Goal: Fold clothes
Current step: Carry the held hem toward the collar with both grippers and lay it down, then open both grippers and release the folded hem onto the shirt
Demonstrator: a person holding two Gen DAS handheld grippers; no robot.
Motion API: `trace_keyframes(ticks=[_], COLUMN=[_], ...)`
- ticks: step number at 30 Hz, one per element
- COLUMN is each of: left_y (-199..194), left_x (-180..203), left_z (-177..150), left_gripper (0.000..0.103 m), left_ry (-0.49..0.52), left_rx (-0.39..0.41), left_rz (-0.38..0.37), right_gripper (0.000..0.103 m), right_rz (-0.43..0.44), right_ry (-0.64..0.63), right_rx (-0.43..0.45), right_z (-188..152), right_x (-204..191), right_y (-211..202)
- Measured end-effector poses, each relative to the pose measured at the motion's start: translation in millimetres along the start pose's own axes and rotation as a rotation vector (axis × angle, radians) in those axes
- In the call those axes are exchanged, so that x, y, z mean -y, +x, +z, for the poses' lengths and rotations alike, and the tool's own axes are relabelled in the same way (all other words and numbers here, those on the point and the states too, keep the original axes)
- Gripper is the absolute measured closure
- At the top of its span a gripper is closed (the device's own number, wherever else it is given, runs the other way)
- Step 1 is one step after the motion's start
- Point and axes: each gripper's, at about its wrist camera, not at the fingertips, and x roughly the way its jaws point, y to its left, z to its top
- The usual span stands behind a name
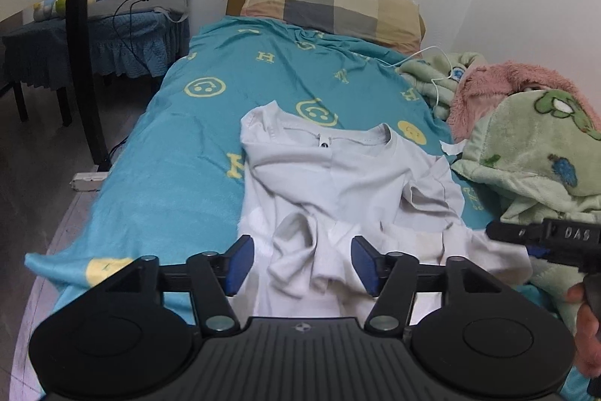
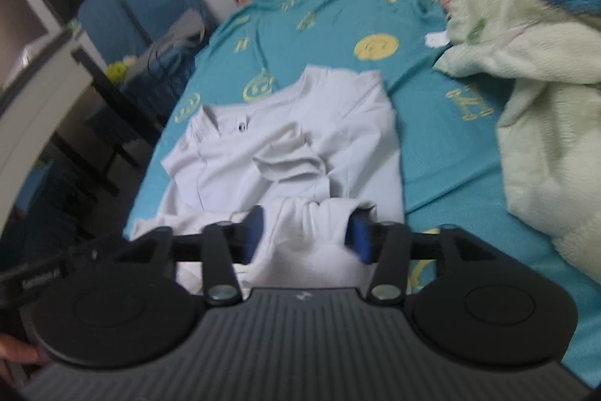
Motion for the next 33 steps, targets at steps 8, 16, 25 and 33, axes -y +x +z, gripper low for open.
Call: trace_keyframes(ticks=[8, 16, 25, 33], left_y=[8.1, 36.1, -0.9, 13.2], left_x=[4.5, 9.5, 8.0, 2.4], left_z=[-24.3, -41.4, -32.5, -34.9], left_gripper=[0.042, 0.081, 0.101, 0.098], left_ry=[0.075, 0.126, 0.104, 0.077], left_rx=[-0.099, -0.163, -0.086, -0.129], left_rz=[0.031, 0.034, 0.103, 0.128], right_gripper=[0.047, 0.049, 0.093, 0.092], right_rz=[-0.069, -0.137, -0.19, -0.209], right_ry=[-0.063, -0.148, -0.142, -0.149], right_rx=[-0.11, -0.128, -0.08, -0.082], right_z=[-24.7, -42.0, -38.0, -40.4], right_x=[3.2, -0.1, 5.6, 4.9], right_y=[-4.2, 22.6, 8.7, 13.4])
